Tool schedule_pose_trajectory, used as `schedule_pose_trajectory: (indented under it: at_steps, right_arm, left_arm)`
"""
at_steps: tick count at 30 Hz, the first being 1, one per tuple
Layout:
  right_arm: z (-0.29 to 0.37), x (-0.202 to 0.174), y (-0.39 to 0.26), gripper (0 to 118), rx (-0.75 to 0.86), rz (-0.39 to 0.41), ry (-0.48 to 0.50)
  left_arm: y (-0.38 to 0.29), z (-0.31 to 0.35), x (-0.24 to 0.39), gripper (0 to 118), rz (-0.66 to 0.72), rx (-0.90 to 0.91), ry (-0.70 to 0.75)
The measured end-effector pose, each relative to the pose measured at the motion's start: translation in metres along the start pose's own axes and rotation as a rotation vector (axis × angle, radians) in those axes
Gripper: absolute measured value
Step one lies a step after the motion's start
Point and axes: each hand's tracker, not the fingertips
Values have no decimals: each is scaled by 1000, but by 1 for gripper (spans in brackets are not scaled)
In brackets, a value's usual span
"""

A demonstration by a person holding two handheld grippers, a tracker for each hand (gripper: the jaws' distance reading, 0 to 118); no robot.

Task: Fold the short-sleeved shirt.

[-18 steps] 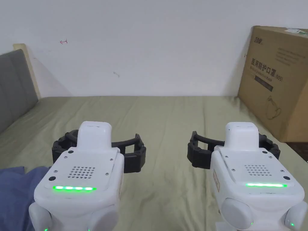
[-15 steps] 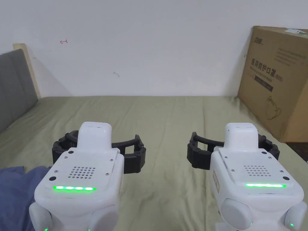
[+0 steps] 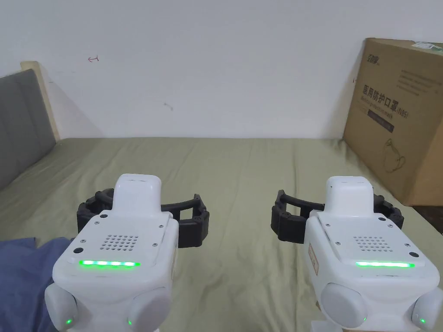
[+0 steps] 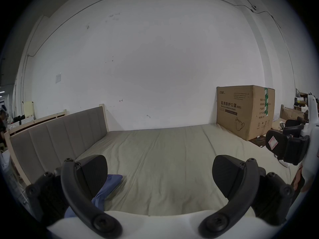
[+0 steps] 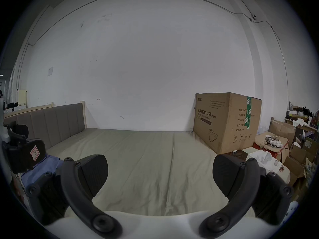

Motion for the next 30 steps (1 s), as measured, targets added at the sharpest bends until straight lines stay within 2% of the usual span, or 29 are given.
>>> schedule_pose_trajectory:
  at_steps: [3, 5, 6, 8, 9, 12, 13, 14, 15, 17, 18, 20, 21, 23, 26, 28, 29, 30]
  right_arm:
    - [-1, 0, 4, 118, -4, -18, 27]
    - [-3, -1, 11, 118, -11, -33, 38]
    - [-3, -5, 14, 118, -6, -16, 30]
    - [-3, -18, 21, 118, 25, 163, -34]
    - [-3, -29, 22, 118, 48, 298, -72]
    - [-8, -66, 6, 118, 97, 797, -175]
    - [-11, -75, -6, 118, 96, 968, -159]
    - [-13, -79, -15, 118, 80, 1073, -111]
    - [-14, -84, -25, 118, 68, 1162, -65]
    - [-17, -87, -42, 118, -3, 1214, 25]
    - [-18, -88, -47, 118, -46, 1211, 53]
    - [-20, -87, -53, 118, -102, 1182, 74]
    - [-20, -84, -53, 118, -98, 1136, 70]
    - [-22, -77, -43, 118, -113, 962, 73]
    - [-24, -49, -12, 118, -136, 484, 107]
    - [-25, -18, 1, 118, -133, 88, 191]
    - [-26, -7, 2, 118, -128, -56, 210]
    - [-25, 2, -2, 118, -132, -135, 171]
  left_arm:
    - [-1, -1, -3, 118, 52, 5, -29]
    - [-1, -3, -10, 118, 161, -3, -90]
    - [-1, -5, -16, 118, 243, -7, -130]
    - [-6, -9, -28, 118, 442, -7, -161]
    - [-12, -12, -33, 118, 571, -3, -158]
    - [-41, -17, -45, 118, 882, -32, -95]
    - [-53, -18, -46, 118, 952, -59, -67]
    - [-64, -19, -46, 118, 1006, -83, -60]
    - [-75, -21, -46, 118, 1059, -133, -50]
    - [-93, -25, -47, 118, 1134, -201, -49]
    - [-100, -26, -46, 118, 1149, -234, -33]
    - [-103, -26, -46, 118, 1144, -227, -21]
    - [-99, -26, -45, 118, 1115, -223, -2]
    - [-84, -26, -43, 118, 997, -181, 16]
    - [-43, -26, -30, 118, 700, -131, 47]
    - [-20, -22, -11, 118, 460, -73, 36]
    - [-12, -20, -2, 118, 355, -46, 26]
    - [-6, -16, 7, 118, 227, -3, 17]
